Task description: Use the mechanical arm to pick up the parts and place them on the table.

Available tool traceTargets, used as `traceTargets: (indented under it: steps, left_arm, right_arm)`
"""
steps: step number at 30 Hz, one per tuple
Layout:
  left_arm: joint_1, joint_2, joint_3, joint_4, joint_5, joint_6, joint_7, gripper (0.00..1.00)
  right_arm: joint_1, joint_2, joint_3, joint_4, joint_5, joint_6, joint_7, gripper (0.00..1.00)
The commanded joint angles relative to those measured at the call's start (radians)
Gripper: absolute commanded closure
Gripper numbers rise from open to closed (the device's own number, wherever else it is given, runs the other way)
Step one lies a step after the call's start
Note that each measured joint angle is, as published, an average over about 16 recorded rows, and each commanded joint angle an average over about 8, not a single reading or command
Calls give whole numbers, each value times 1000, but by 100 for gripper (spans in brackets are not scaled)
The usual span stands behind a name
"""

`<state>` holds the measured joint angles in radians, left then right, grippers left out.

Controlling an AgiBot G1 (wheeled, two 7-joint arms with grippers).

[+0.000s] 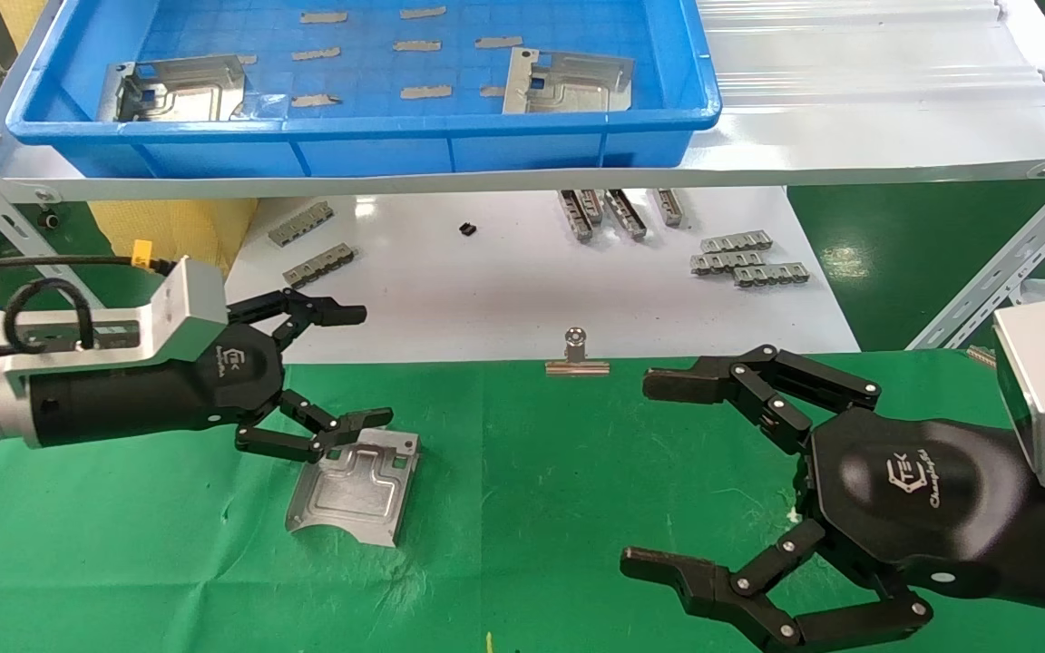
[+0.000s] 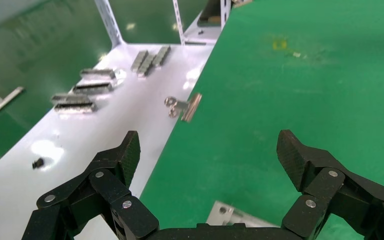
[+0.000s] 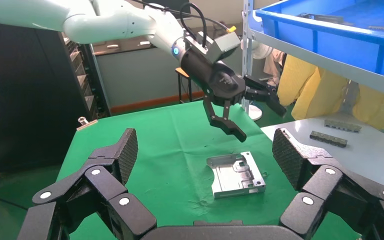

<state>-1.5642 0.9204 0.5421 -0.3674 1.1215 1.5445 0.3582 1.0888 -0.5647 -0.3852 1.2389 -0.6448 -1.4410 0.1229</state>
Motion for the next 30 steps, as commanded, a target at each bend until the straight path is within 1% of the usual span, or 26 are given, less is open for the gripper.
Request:
traceTargets:
  steps: [1, 30]
  left_arm:
    - [24, -15, -13, -46, -19, -2, -27, 0]
    - [376, -238, -202, -705, -300, -38, -420, 0]
  right_arm:
    - [0, 0, 0, 0, 0, 0, 0, 0]
    - [0, 0, 0, 0, 0, 0, 0, 0]
